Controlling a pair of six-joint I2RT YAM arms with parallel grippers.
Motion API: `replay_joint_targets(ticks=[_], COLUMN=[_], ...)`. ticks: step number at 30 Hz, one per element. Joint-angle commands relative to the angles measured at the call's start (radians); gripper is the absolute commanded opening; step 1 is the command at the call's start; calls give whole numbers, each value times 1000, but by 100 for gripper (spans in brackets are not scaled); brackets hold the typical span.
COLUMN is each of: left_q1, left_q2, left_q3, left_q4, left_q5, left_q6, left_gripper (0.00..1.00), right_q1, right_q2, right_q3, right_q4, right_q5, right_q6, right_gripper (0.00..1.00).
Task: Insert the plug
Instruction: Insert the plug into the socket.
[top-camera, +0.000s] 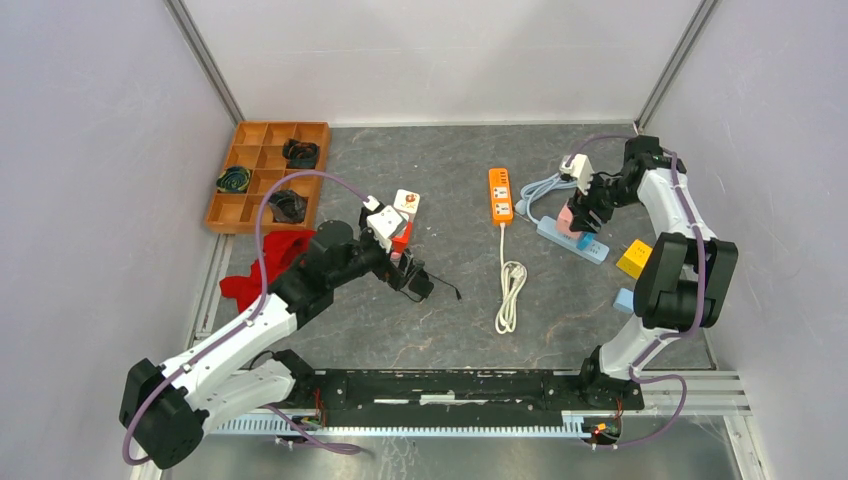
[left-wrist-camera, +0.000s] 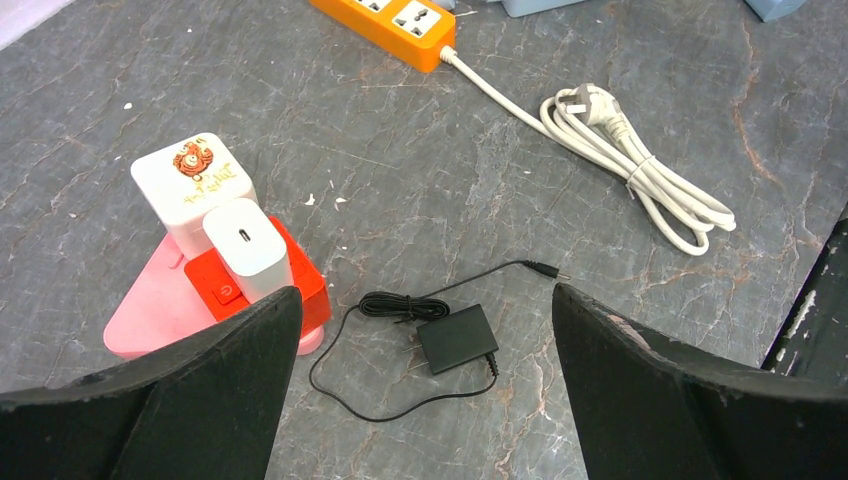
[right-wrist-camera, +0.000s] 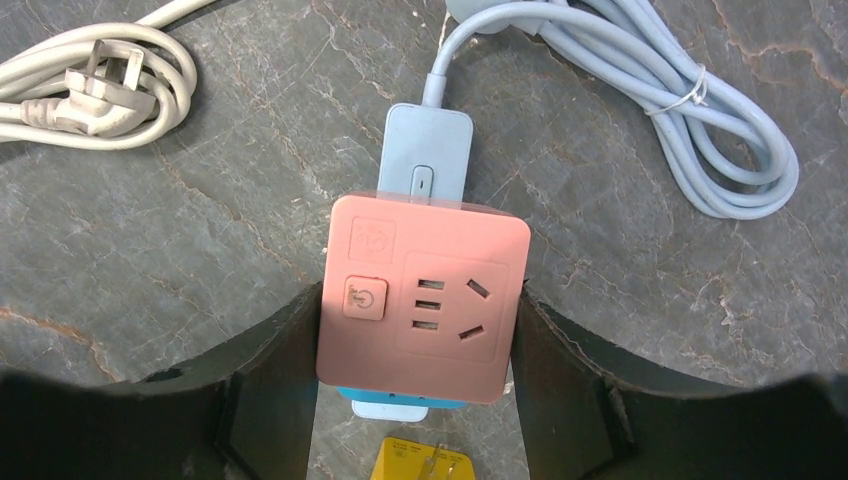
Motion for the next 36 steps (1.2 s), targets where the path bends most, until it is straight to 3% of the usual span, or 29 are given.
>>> replay_joint_targets(ticks=[1,36], left_q1=[0,0], left_q2=[7,5], left_q3=[12,13], left_q4=[37,35], left_q5=[-5,-13], left_q6=[-3,3], left_gripper=[100,100], right_q1=[-9,-29], right_q2=[7,55], right_q3=[42,-27], right_q4=[-27,8], right_q5=[-56,-33], right_q6=[-76,-53], right_gripper=[30,31])
